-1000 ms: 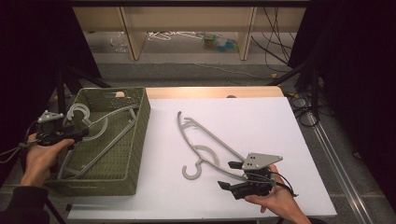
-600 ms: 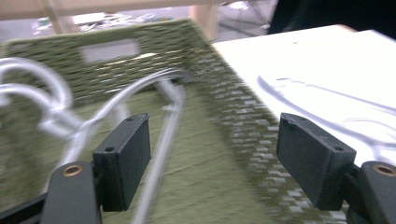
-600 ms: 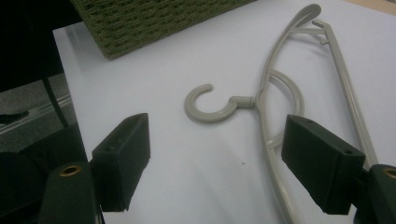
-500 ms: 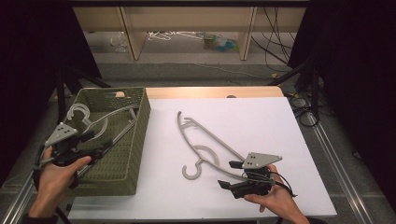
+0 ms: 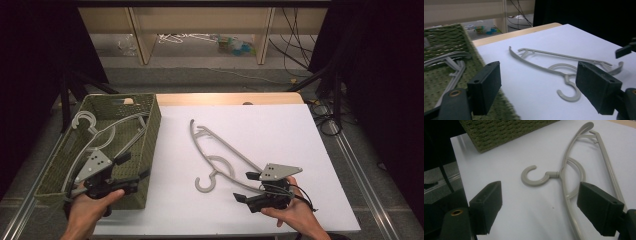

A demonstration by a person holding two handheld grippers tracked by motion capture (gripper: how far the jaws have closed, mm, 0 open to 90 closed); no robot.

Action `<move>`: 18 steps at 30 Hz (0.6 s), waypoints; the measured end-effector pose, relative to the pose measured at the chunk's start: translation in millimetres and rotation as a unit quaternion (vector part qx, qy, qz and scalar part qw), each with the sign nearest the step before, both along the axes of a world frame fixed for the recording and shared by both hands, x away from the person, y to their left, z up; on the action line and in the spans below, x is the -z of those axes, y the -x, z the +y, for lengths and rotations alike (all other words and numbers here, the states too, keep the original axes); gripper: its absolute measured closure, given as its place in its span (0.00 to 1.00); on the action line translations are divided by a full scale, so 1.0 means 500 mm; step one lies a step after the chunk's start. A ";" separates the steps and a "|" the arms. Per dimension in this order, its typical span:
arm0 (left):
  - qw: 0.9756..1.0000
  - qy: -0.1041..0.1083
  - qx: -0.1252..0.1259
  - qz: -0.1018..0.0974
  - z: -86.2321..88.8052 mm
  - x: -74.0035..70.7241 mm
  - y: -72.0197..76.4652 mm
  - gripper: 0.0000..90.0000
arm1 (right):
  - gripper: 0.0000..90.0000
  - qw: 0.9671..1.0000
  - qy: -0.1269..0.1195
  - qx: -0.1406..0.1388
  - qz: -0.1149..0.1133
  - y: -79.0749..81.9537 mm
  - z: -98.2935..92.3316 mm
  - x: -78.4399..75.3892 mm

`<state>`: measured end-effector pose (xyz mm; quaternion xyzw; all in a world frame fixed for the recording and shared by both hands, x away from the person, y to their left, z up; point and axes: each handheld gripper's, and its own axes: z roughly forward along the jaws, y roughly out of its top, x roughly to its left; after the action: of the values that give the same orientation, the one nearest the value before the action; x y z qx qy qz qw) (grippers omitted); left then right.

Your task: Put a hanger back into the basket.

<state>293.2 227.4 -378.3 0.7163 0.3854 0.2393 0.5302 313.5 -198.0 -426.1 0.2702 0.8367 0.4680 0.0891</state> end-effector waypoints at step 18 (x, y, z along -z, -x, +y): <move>0.997 -0.039 0.068 -0.008 -0.100 0.075 0.064 0.20 | 0.24 1.000 0.009 -0.003 0.000 -0.001 0.000 0.004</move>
<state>261.2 177.3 -416.1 0.7591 0.3221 0.2237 0.5196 314.0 -197.9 -428.2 0.2665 0.8418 0.4608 0.0901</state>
